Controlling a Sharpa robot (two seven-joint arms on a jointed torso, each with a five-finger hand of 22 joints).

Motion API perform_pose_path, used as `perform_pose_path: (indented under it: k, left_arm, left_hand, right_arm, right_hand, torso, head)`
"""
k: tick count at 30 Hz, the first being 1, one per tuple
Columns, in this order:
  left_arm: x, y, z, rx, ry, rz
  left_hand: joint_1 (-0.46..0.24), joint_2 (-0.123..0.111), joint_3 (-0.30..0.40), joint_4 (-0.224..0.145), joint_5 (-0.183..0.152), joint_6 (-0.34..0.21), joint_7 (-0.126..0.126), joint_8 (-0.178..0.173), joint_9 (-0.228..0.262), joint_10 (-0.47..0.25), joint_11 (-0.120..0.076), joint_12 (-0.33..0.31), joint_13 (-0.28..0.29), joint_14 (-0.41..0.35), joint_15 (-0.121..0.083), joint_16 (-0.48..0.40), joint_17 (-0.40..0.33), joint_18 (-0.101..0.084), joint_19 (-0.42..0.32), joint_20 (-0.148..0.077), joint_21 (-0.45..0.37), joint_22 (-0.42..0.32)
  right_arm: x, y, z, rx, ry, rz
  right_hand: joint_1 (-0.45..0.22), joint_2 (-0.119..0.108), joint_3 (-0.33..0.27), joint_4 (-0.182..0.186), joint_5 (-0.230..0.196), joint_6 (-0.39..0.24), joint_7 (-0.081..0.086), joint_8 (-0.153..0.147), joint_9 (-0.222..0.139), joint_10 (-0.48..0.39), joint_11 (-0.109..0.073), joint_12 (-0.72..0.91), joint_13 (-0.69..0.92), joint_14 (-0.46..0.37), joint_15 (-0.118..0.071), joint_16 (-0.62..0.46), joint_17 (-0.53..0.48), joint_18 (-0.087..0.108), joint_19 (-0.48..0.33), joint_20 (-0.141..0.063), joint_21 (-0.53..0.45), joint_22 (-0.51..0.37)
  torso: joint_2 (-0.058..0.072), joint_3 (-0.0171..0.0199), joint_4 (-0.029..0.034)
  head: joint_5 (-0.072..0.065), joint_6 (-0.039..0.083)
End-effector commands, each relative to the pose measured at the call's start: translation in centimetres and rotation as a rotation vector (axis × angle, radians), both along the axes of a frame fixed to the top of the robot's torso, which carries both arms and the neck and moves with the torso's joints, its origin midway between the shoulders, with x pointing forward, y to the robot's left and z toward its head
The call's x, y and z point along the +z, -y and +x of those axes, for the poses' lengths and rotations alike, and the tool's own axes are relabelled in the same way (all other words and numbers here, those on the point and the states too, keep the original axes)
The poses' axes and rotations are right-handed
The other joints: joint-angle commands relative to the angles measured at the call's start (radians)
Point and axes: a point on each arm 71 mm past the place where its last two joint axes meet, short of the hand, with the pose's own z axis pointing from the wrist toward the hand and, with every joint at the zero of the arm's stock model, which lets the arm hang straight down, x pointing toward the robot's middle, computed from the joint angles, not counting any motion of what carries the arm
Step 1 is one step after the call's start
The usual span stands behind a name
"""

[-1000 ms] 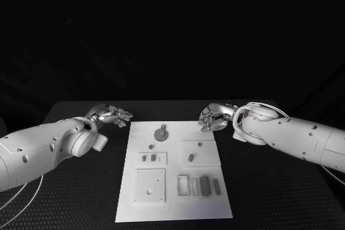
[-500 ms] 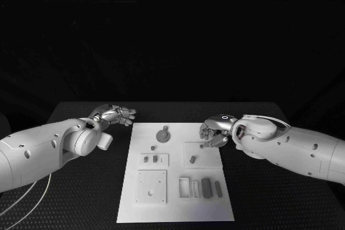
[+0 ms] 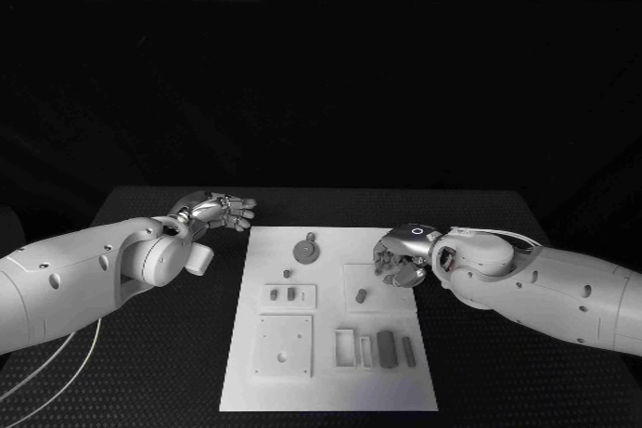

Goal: Assemble the parts on the task board

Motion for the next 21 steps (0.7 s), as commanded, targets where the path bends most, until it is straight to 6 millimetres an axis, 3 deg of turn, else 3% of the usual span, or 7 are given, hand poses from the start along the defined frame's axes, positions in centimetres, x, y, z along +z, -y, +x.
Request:
perform_pose_path:
  k: [1, 5, 21]
  left_arm:
    - [0.3, 0.5, 0.0, -0.016, 0.01, -0.025]
    - [0.4, 0.7, 0.0, -0.02, 0.009, -0.026]
    - [0.4, 0.8, 0.1, -0.017, 0.006, -0.024]
  left_hand:
    - [-0.012, -0.002, -0.006, 0.002, -0.004, 0.003, 0.007, 0.007, -0.001, 0.0, 0.006, 0.006, -0.002, 0.005, 0.001, -0.007, 0.002, 0.007, 0.001, 0.007, -0.006, 0.001]
    - [-0.012, -0.001, -0.006, 0.002, -0.004, 0.003, 0.007, 0.007, -0.001, 0.0, 0.006, 0.006, -0.002, 0.005, 0.001, -0.007, 0.003, 0.008, 0.001, 0.007, -0.007, 0.001]
    - [-0.012, -0.001, -0.007, 0.002, -0.003, 0.002, 0.015, 0.009, -0.003, 0.004, 0.006, 0.006, -0.005, 0.015, -0.002, -0.011, 0.013, 0.01, 0.007, 0.006, -0.008, 0.003]
  right_arm:
    - [-0.3, -0.2, -0.1, 0.006, 0.033, -0.028]
    - [-0.4, -0.5, -0.1, 0.01, 0.034, -0.027]
    - [-0.8, -1.5, -0.2, 0.025, 0.06, -0.045]
  right_hand:
    - [0.005, -0.005, 0.009, 0.002, -0.006, 0.007, -0.001, 0.001, 0.0, 0.008, -0.003, -0.006, 0.001, 0.009, 0.001, -0.006, 0.003, 0.02, 0.01, 0.0, 0.0, 0.002]
    - [0.007, -0.006, 0.018, 0.007, -0.007, 0.011, 0.0, 0.002, 0.001, 0.013, -0.004, -0.007, 0.002, 0.012, 0.0, -0.007, 0.008, 0.02, 0.013, -0.001, 0.001, 0.004]
    - [0.034, -0.003, 0.088, 0.021, -0.01, 0.025, 0.001, 0.006, 0.002, 0.01, -0.001, -0.027, 0.001, 0.003, 0.003, -0.02, 0.036, 0.02, 0.006, 0.0, -0.004, 0.013]
  torso:
    - [0.001, 0.0015, -0.0012]
    - [0.002, 0.0017, 0.0004]
    - [0.002, 0.0049, -0.0034]
  head:
    - [0.007, -0.002]
    - [0.009, -0.003]
    - [0.016, -0.008]
